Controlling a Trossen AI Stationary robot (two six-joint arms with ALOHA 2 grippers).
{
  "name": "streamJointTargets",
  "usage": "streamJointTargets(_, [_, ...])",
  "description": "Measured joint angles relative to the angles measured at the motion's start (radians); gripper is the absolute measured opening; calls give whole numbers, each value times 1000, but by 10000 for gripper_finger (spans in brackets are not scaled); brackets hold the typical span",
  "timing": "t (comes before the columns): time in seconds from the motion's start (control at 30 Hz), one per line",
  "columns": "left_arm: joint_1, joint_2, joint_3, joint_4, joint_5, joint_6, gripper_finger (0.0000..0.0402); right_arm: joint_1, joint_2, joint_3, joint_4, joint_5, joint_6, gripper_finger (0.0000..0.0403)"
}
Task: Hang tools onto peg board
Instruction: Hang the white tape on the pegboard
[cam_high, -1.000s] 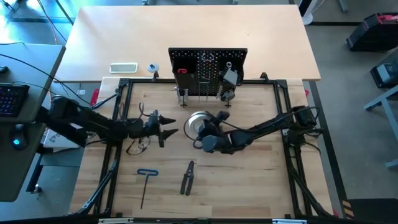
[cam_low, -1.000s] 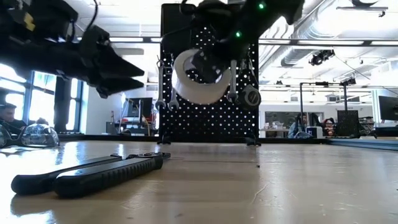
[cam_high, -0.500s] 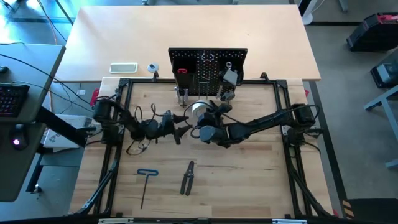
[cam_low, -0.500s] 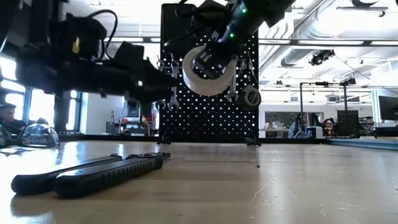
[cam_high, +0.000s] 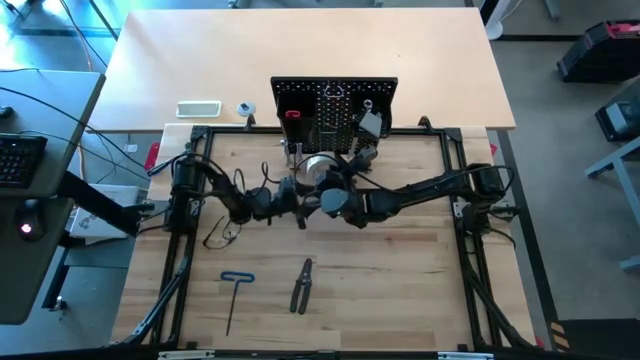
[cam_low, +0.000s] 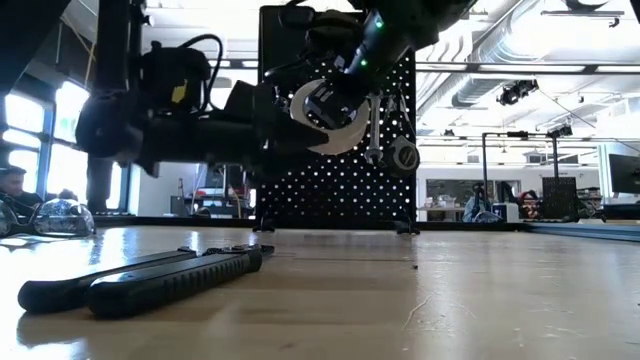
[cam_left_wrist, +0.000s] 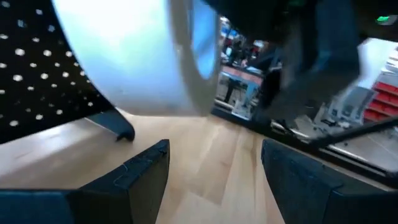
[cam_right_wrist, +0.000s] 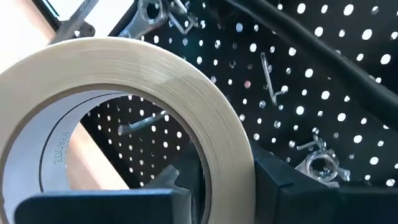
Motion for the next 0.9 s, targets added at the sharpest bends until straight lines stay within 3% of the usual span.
streamJointTargets(0.5, [90, 1, 32, 0, -27, -135, 246, -46, 0, 0, 31, -19, -27, 74])
streamJointTargets(0.9, [129, 1, 67, -8, -15, -156, 246, -59, 0, 0, 27, -48, -16, 74])
